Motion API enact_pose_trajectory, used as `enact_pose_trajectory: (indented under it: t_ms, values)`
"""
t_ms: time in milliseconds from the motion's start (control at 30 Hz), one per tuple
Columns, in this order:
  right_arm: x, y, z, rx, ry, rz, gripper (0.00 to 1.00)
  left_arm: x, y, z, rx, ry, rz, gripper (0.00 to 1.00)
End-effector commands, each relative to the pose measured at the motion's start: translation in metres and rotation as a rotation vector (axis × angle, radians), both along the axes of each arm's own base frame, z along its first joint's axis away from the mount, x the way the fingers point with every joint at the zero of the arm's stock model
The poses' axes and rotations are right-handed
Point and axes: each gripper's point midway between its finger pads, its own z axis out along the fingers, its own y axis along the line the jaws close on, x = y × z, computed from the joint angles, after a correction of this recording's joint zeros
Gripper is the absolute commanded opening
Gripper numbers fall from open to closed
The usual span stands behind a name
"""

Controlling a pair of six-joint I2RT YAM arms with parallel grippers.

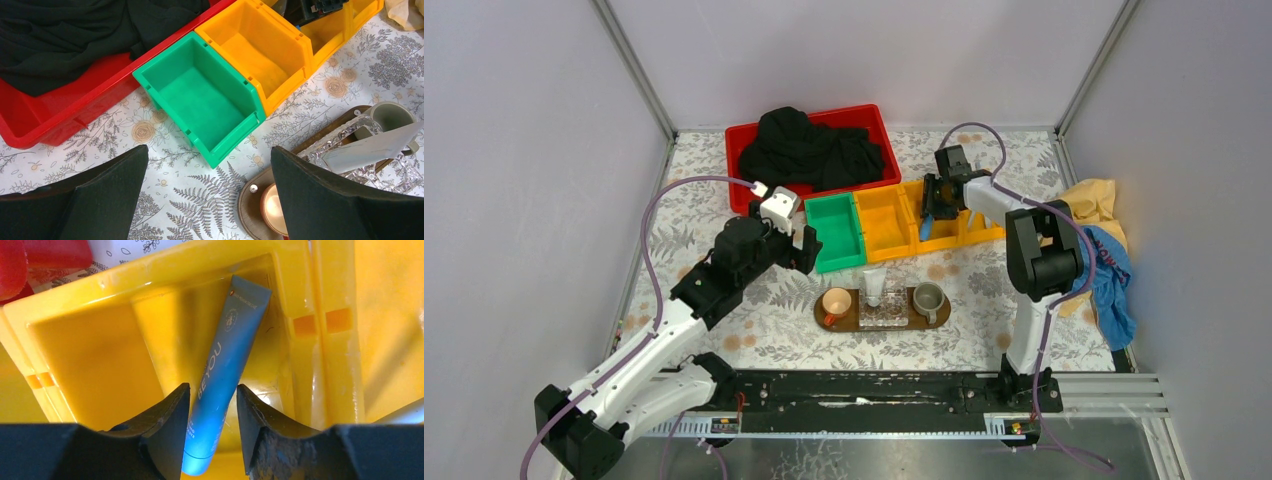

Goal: Prepare toiletry sets of a toothbrush and toothpaste on the tray

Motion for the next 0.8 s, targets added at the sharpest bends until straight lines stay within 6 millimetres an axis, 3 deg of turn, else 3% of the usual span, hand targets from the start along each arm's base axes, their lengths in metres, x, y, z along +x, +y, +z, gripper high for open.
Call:
enact_pose_trajectory:
  t_ms: [0, 167, 267, 533, 767]
  values:
    - [0.009, 0.004, 0.006, 0.003, -0.014, -0.005, 0.44, 0.005, -0.002, 0.008, -0.014, -0.036, -0.005, 1.0]
    - [0.01, 0.007, 0.01, 0.015, -0.02, 0.015, 0.28, 0.005, -0.001, 0.008, -0.014, -0.035, -0.005, 1.0]
    - [0.014, 0.009, 0.027, 0.023, -0.061, 0.03, 0.22, 0.005, -0.001, 0.009, -0.014, -0.037, -0.006, 1.0]
    - [0.016, 0.004, 0.099, 0.037, -0.272, 0.051, 0.13, 0.005, -0.001, 0.009, -0.015, -0.037, -0.006, 1.0]
    - [-0.006, 0.003, 0.171, 0.086, -0.475, 0.11, 0.12, 0.005, 0.002, 0.017, -0.04, -0.06, 0.017, 1.0]
